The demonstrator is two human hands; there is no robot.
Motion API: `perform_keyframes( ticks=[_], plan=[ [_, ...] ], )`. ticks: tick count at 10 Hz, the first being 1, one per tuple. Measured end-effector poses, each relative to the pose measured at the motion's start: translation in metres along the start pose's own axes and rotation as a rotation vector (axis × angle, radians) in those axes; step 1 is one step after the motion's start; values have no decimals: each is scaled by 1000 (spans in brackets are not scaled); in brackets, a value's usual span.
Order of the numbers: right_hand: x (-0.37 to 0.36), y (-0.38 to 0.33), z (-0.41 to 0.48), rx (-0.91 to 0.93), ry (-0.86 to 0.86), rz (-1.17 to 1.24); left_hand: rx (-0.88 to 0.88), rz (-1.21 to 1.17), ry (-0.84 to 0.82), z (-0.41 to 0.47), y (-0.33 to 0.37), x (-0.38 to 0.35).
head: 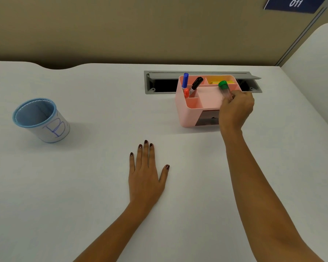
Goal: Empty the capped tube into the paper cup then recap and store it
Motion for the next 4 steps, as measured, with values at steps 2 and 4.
perform_keyframes(
  ticks=[2, 4],
  plan=[
    [9, -4, -7, 64, 42, 26, 1, -14, -7, -1, 1, 1],
    [28, -1, -53, 237, 130, 152, 12, -41, 5, -1, 1, 2]
  ],
)
Point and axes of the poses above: each hand's wrist, its own z-axis towards the middle knuckle, its own x-axis out of the back of the hand, y = z × x, the point moved 10 cm from there along z, towards the middle knuckle, and after that the axes turned 15 degrees about -x, right-handed, at the moved point
